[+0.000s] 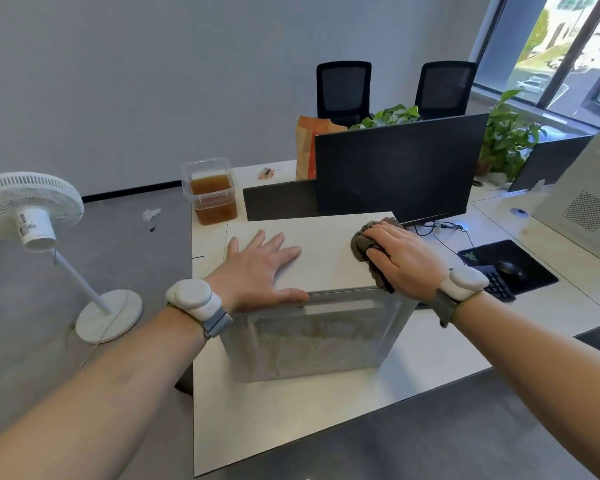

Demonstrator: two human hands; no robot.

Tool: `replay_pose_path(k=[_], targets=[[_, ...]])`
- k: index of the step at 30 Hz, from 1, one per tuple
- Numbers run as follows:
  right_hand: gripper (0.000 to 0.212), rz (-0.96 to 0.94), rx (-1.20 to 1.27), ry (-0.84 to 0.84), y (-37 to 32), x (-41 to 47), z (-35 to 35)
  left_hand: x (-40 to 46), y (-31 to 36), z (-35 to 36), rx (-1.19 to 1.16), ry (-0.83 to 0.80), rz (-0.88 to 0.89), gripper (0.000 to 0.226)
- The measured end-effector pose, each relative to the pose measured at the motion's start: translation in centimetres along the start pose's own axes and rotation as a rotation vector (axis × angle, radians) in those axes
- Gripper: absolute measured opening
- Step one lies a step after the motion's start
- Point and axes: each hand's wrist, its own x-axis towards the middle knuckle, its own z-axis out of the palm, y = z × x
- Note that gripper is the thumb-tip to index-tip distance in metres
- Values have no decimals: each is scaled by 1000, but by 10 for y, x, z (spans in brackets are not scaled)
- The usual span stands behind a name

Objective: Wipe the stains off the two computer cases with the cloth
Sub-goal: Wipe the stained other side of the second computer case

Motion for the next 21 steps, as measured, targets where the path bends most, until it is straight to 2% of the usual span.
replay_pose_path(k=[4, 10, 13, 15, 18, 21], targets=[[29, 28, 23, -20, 10, 22, 0, 12, -1, -12, 36, 13, -15, 94], [26, 196, 63, -154, 24, 80, -9, 52, -12, -41, -91, -41, -107, 77], [24, 220, 66, -183, 26, 106, -12, 65, -13, -43, -115, 55, -124, 62], [20, 245, 100, -172, 25, 115, -13, 70, -11, -41, -130, 123, -125, 54], [21, 255, 121, -117, 31, 124, -14, 81, -15, -42, -210, 130, -169, 51], [21, 264, 405, 55, 33, 121, -16, 90, -22, -48, -252, 113, -160, 50]])
